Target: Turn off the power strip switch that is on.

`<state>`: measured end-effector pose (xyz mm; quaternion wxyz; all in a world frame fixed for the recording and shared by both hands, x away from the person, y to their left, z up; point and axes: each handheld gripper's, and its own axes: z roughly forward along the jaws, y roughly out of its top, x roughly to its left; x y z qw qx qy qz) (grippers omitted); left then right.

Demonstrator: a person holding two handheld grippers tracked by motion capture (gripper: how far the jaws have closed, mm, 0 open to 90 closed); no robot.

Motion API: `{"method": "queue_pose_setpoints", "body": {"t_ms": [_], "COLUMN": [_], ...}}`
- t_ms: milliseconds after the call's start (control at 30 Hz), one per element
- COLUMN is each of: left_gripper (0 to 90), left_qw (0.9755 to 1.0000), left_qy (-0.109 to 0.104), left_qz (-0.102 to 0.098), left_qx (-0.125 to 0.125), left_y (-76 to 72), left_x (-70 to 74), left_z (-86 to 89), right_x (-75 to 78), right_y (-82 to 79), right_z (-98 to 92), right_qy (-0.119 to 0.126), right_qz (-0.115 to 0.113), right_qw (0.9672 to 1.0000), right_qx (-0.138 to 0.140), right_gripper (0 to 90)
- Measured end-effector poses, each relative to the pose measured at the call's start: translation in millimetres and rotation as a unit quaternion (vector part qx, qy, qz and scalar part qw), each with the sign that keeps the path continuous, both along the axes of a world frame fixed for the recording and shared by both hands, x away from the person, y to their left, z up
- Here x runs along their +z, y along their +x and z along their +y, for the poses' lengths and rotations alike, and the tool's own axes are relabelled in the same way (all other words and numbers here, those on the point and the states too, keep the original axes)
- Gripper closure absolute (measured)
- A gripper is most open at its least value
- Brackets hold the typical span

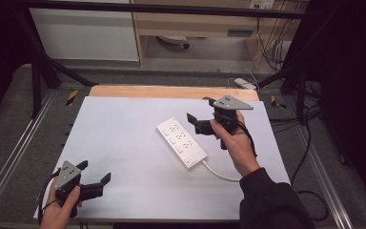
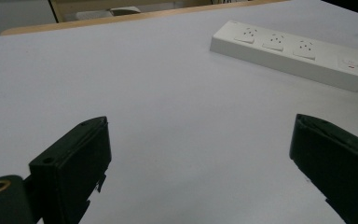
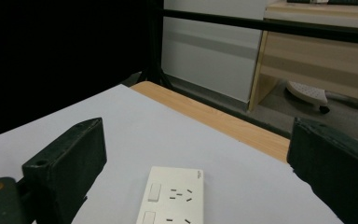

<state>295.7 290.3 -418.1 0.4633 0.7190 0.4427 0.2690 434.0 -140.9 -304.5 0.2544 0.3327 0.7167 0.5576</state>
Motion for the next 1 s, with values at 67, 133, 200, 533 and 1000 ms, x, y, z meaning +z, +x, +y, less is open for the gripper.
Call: {"method": "queue_pose_setpoints", "body": {"t_ms": [67,133,200,533,1000], "left_gripper": [5.2,5.2,5.1,5.2,5.2], "left_qw": [1.0000,1.0000,1.0000,1.0000,1.0000], "left_qy": [-0.001,0.000,-0.001,-0.001,-0.004], "left_qz": [0.000,-0.001,0.000,0.000,0.001], "left_qx": [0.001,0.002,0.002,0.005,0.006], "left_y": [-0.1,-0.4,-0.4,-0.4,-0.5], "left_x": [0.1,0.2,0.1,-0.4,-0.7], "left_z": [0.1,0.3,0.3,0.9,0.7], "right_x": [1.3,1.9,2.1,3.4,-5.2], "right_y": [-2.7,-5.2,-8.1,-24.9,-51.1], "right_z": [-5.3,-11.1,-17.3,-51.5,-99.2], "right_qy": [0.001,0.002,0.003,0.006,0.006], "right_qz": [-0.007,-0.012,-0.016,-0.036,-0.033], "right_qw": [1.0000,0.9999,0.9998,0.9988,0.9980], "right_qx": [-0.003,-0.007,-0.011,-0.032,-0.054], "right_gripper": [3.5,3.2,2.9,1.9,3.8]}}
